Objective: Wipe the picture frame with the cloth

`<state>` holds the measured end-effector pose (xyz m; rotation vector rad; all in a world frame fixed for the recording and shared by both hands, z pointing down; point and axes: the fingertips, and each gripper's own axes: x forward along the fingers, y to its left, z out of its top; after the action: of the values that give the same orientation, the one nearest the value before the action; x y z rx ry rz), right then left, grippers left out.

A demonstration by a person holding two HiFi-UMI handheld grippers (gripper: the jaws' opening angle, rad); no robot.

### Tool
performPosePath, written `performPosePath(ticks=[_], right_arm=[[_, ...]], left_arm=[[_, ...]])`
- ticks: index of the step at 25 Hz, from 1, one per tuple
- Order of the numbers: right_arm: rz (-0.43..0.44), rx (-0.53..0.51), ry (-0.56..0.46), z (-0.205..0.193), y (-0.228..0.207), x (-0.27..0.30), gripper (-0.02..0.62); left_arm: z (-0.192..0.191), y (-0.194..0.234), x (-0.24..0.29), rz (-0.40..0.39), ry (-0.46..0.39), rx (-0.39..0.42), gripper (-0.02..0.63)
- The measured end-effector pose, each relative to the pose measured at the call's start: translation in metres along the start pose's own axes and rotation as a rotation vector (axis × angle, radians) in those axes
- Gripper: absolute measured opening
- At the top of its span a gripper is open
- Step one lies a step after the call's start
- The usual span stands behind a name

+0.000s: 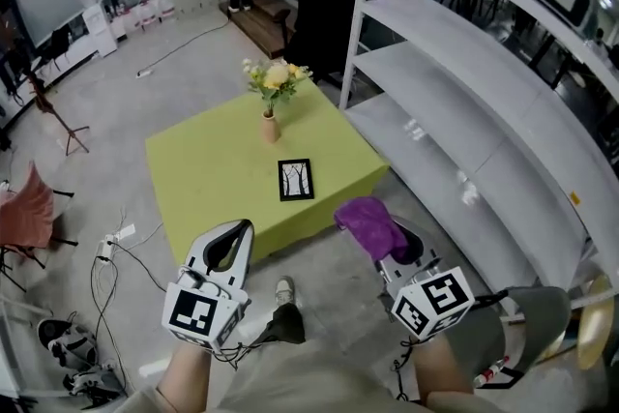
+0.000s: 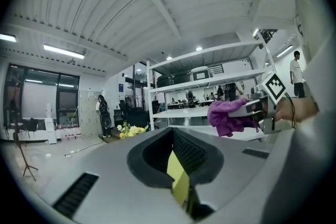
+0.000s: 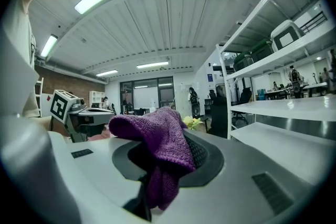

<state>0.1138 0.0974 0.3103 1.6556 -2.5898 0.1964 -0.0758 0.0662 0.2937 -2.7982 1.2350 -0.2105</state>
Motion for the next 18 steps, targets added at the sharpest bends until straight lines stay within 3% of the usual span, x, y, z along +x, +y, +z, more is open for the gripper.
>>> performPosePath(ticks=[10, 18], right_arm=[[-0.023, 0.023, 0.107, -0.007, -0.046, 0.142, 0.101], [-0.02, 0.04, 0.229, -0.046, -0.078, 0.249, 0.101]], left_arm=[[-0.042, 0.087, 0.111, -0.085, 0.103, -0.028, 0.008], [-0.094, 0.135, 0.186, -0.163, 0.198, -0.044, 0.008]])
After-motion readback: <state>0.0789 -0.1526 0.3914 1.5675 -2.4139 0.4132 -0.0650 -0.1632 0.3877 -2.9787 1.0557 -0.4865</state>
